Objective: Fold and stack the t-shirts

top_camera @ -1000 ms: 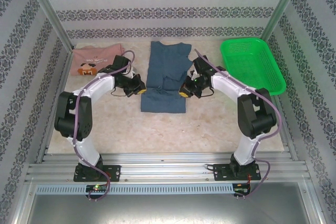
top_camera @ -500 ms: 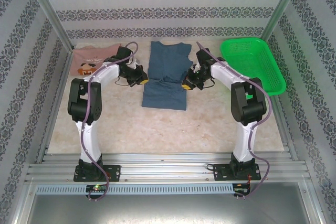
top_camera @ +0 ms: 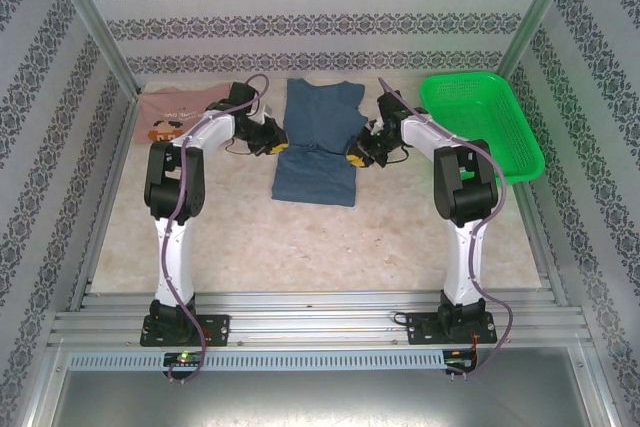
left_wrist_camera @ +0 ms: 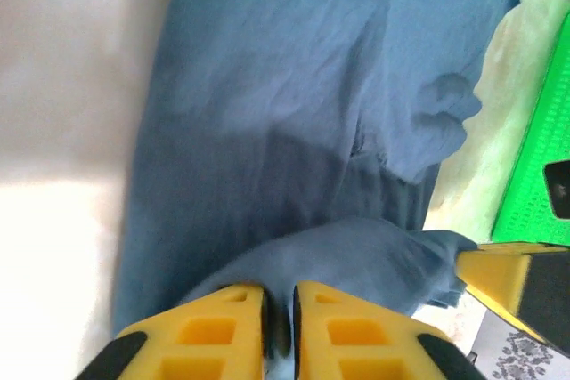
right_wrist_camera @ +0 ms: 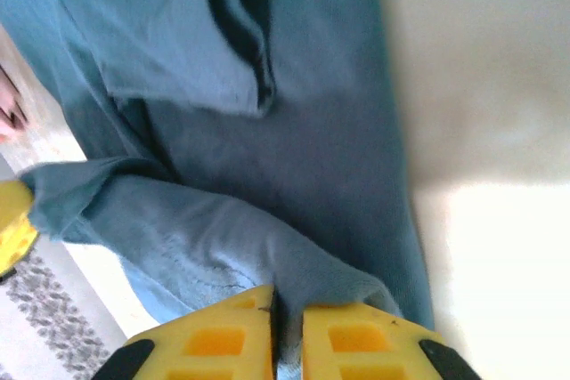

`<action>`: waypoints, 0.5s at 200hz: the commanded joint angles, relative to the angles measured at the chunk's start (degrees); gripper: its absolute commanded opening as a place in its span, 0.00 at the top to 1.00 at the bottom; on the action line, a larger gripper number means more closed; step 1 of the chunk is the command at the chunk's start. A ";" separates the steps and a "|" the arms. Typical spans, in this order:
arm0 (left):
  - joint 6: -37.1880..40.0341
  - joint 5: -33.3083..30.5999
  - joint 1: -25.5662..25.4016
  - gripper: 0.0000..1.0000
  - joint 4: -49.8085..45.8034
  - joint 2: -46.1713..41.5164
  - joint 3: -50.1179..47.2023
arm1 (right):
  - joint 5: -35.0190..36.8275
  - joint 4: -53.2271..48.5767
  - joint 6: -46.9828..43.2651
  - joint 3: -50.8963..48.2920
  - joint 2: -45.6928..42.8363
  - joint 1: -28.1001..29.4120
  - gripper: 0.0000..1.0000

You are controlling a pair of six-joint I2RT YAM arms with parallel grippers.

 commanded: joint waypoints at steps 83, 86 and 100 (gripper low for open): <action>-9.32 2.44 6.18 0.39 11.87 -14.25 -0.70 | -3.49 10.20 0.20 -1.90 -19.26 -5.42 0.55; -8.48 2.36 6.27 0.38 11.33 -15.54 -2.10 | -3.14 9.82 -0.04 -3.80 -20.78 -5.11 0.55; -4.71 2.35 6.12 0.33 9.83 -21.40 -9.79 | -1.11 8.04 -1.05 -13.04 -27.11 -3.24 0.54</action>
